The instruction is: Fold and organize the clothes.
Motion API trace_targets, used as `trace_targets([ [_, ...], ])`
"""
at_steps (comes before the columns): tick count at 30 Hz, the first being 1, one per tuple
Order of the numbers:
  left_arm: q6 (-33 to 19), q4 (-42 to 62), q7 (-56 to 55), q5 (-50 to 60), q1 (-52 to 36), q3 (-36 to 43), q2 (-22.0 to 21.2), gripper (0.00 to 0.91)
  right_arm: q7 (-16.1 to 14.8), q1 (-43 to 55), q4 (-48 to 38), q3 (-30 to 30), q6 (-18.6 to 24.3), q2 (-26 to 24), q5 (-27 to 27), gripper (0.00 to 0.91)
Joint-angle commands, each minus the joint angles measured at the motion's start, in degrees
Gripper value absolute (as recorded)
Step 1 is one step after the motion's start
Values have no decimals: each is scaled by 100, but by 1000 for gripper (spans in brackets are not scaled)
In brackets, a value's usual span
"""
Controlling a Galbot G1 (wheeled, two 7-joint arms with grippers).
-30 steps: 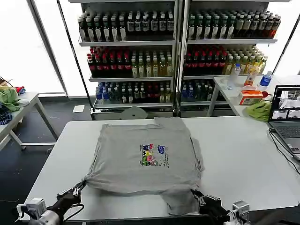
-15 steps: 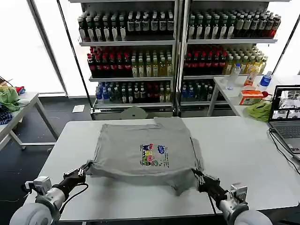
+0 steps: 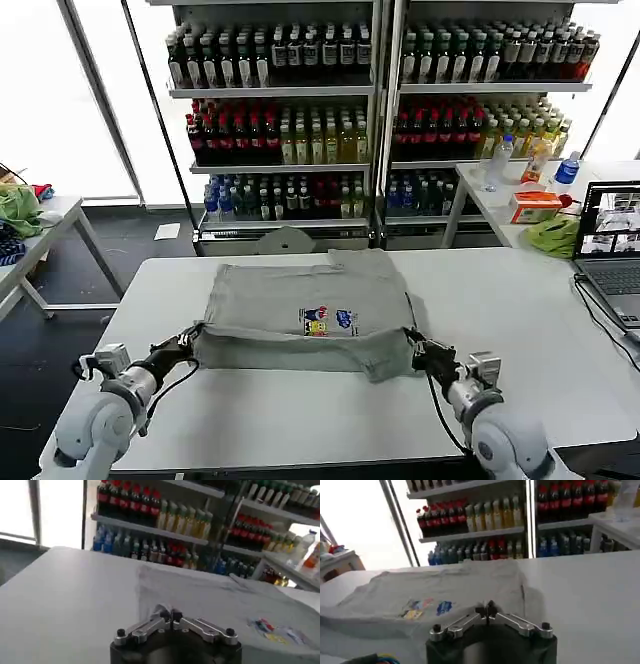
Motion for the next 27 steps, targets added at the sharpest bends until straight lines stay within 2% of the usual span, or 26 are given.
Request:
trace_targets([
  [1,-4,610,-61,-43,-521,204,-8,10,54,604,-438,-238,-63,132,-88,0],
  [4,-4,753,-89,-3,-621,297,-21,20,51,808,-669,-334,-63,223,-203,0],
  [5,-3,787,-93,-3,-652,328,-26,373,42,880,-739,-347,-56,245,-244,111],
  [6,-3,829,-96,-2,-695,354,-34,796,35,971,-844,-368,-60,262,-255,625],
  [7,0,854,-86,-2,-710,377,-37,796,28,1018,-899,-391,-92,270,-258,907],
  [8,5,892,-94,-7,-735,394,-44,907,-59,1115,-997,-436,-221,262,-268,907],
  [11,5,961,-15,83,-717,369,-49,907,-220,1234,-1163,-491,-245,258,-417,907],
  [14,-1,940,116,184,-656,319,-32,907,-249,1251,-1235,-499,-252,271,-421,907],
  [22,-2,632,78,186,-522,123,143,907,-98,1075,-941,-396,-223,202,-383,907],
  [27,-4,211,49,210,-123,-105,323,907,-35,443,-381,-164,-226,-58,-271,907],
])
